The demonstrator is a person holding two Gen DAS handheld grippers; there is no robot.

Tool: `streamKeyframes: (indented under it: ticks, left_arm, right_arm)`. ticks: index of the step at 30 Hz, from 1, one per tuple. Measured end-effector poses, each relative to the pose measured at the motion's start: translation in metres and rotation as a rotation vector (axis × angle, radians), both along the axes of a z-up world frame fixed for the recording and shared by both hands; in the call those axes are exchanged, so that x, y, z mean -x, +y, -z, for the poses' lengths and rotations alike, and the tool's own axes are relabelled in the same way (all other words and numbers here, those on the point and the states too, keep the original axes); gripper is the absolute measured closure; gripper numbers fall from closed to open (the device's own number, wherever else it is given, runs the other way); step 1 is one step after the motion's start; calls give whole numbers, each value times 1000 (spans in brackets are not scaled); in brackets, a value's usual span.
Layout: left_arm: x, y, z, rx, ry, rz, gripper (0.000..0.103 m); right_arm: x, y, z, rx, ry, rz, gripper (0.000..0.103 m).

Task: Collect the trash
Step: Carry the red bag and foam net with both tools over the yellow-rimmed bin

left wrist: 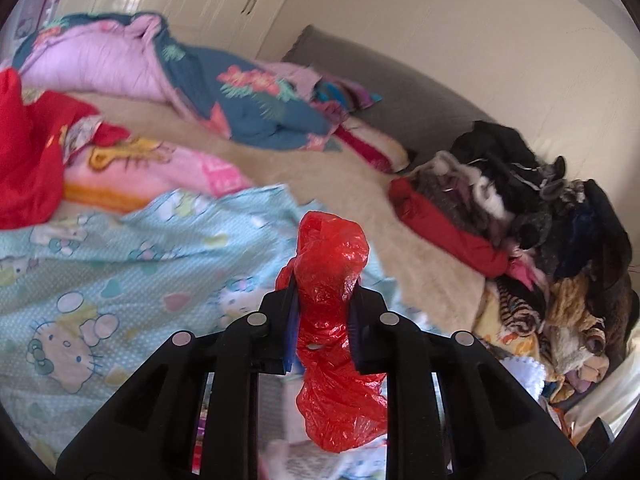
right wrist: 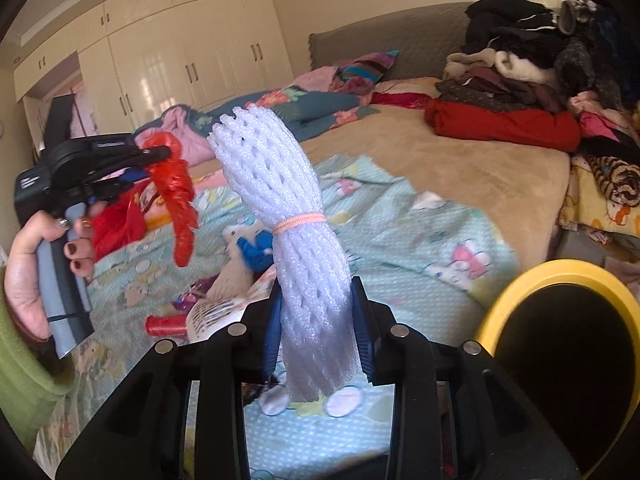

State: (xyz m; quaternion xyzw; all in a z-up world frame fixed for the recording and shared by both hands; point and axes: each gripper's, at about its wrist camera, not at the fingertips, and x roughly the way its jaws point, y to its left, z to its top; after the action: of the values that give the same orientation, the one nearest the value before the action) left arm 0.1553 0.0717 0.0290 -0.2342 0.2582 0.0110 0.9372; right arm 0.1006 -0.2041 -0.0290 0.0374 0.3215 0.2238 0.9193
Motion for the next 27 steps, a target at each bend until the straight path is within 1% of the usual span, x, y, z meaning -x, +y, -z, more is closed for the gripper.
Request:
streamKeyframes:
  ticks: [5,10,17,23,27]
  left_arm:
    - [2,-39,-15,-10,-35,61,89]
    - [-4,-83,-14,-21,-34,139,89]
    - [-11,-144,-6,-30,-21,246,89]
    - [-10,-202,4,-36,-12,363,89]
    - [-9,-238,10,-42,-5,428,89]
  right_arm:
    - [-1,-34,-9,-22,-5,55,73]
    - [-3,-72,-9,-53,0,132,73]
    - [-3,-124,2,-83,28,239,73]
    - [8,-165,15,-92,57,321,73]
    - [16,-192,27,-110,96,374,73]
